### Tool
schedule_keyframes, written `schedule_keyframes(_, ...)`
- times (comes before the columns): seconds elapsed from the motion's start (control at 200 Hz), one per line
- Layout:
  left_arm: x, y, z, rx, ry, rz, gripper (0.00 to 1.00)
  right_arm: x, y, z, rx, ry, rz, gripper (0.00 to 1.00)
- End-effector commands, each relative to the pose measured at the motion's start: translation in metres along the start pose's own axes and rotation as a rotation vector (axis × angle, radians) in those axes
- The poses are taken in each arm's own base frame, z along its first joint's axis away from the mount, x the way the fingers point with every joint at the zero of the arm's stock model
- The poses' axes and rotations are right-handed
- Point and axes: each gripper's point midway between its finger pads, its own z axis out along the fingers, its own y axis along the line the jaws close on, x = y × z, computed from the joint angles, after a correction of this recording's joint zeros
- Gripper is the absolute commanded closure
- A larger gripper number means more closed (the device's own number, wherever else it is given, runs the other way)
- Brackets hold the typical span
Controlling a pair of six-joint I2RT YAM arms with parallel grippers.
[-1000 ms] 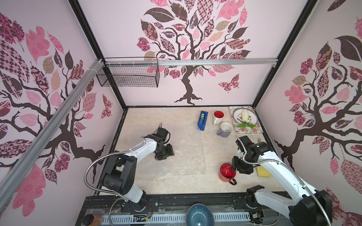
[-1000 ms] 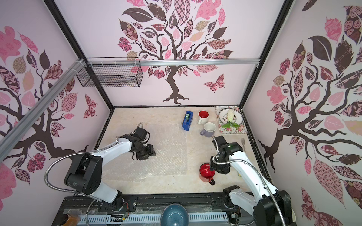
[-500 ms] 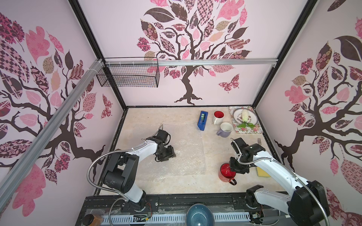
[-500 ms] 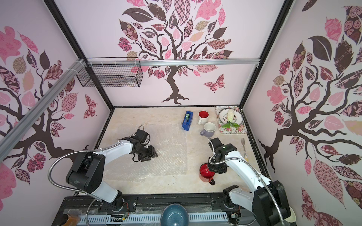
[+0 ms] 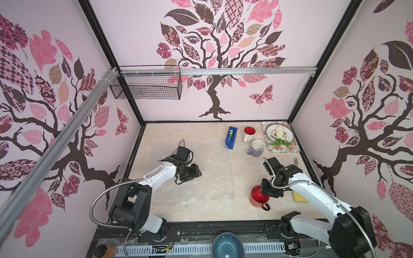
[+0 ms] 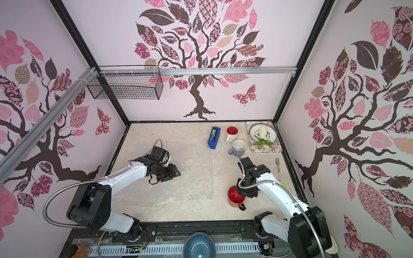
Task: Wrap mugs in bubble wrap
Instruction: Pick up the mug from the center of the board.
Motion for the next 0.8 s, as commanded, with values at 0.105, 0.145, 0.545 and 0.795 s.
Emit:
schedule_keyframes(0.105,-0.013,-0.015,-0.022,0.044,-0.082,0.054,0.42,-0.008,-0.001,0.005,0.016,-0.034,0.03,0.67)
schedule_keyframes(0.145,-0.016,-0.018,-0.027,0.047,-0.106,0.061,0.42,-0.009,-0.001,0.006,0.015,-0.038,0.032,0.68)
schedule_keyframes(0.545,-0.043,-0.036,-0.081,0.046,-0.311,0.104,0.38,-0.018,0.006,-0.001,-0.017,-0.08,0.029,0.91)
schedule_keyframes(0.795,-0.06,-0.043,-0.117,0.021,-0.429,0.105,0.28,-0.036,0.02,-0.035,-0.059,-0.168,-0.002,0.98)
